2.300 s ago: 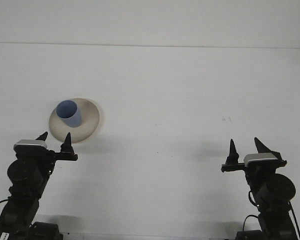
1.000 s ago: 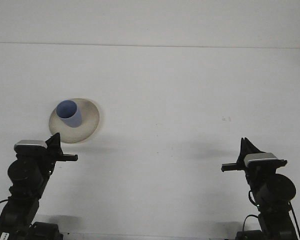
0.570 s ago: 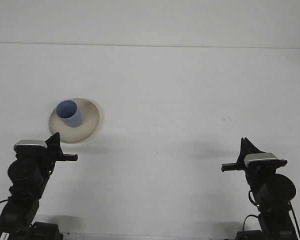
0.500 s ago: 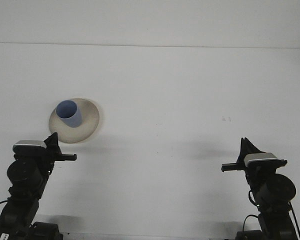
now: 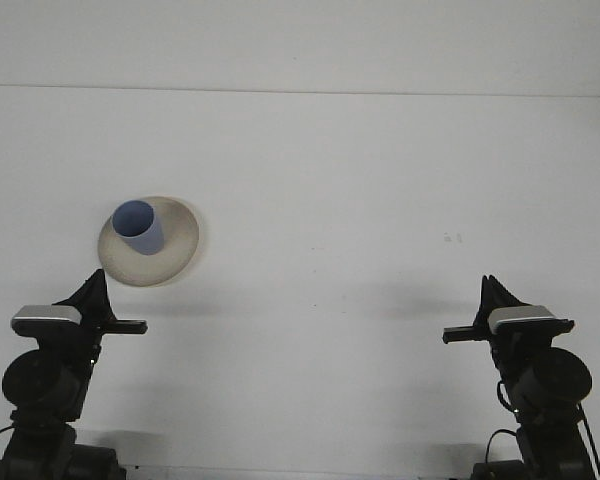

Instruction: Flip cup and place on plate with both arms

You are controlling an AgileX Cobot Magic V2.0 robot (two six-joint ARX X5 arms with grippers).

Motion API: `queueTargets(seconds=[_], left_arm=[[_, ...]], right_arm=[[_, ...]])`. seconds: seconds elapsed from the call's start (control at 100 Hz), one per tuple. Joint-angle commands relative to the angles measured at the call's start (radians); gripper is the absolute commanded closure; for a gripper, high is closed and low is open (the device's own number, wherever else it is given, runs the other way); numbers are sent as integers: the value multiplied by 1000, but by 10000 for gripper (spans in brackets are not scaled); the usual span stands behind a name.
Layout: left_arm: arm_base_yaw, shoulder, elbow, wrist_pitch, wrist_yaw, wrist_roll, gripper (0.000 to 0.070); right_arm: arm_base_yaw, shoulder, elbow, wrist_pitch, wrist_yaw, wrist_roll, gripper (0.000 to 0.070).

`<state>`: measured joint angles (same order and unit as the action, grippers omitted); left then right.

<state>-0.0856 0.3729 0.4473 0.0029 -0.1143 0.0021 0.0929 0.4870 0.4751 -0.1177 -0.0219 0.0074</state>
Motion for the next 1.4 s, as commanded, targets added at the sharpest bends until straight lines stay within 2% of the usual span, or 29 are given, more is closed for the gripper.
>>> queueTargets(seconds=[0.0, 0.2, 0.47, 1.39], left_arm=[[0, -36, -51, 58, -8, 9, 689], [0, -193, -243, 190, -8, 0, 689], [0, -345, -392, 181, -8, -94, 689], [0, -370, -433, 177, -5, -90, 689]], right_arm=[[2, 5, 0, 13, 3, -1, 656], [2, 5, 0, 13, 3, -1, 656], [2, 5, 0, 13, 3, -1, 656], [2, 5, 0, 13, 3, -1, 656]])
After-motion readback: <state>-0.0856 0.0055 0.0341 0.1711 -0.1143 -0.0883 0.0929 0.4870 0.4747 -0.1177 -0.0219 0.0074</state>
